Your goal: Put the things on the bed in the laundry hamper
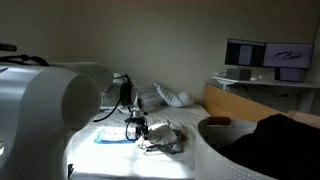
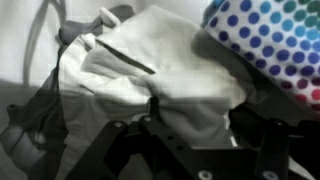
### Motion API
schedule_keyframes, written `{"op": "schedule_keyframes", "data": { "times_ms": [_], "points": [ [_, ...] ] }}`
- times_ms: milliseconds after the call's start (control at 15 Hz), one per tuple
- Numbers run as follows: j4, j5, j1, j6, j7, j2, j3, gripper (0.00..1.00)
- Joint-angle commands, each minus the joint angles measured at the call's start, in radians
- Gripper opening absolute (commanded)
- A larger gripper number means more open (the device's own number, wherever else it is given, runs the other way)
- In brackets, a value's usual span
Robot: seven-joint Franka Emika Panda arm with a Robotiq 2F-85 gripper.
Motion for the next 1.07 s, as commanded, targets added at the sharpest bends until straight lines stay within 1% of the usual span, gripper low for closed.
{"op": "schedule_keyframes", "data": {
  "times_ms": [0,133,333,400,533,600,733,800,1000],
  "points": [
    [-0.025,-0.022,-0.006,-0.029,-0.041,0.0,-0.001,0.41],
    [-0.028,-0.026,-0.007,-0.032,-0.049,0.0,-0.001,0.27],
    [-0.028,-0.029,-0.01,-0.047,-0.065,0.0,0.001,0.11],
    [-0.028,-0.029,-0.01,-0.051,-0.071,0.0,0.001,0.1],
    [-0.027,-0.029,-0.012,-0.057,-0.086,0.0,0.002,0.12],
    [-0.026,-0.028,-0.013,-0.058,-0.098,0.0,0.004,0.11],
    [-0.007,-0.023,-0.023,-0.072,-0.146,-0.001,0.011,0.12],
    [0.01,-0.021,-0.03,-0.073,-0.165,-0.001,0.01,0.12],
    [0.1,-0.011,-0.077,-0.125,-0.286,-0.003,0.011,0.13]
  ]
}}
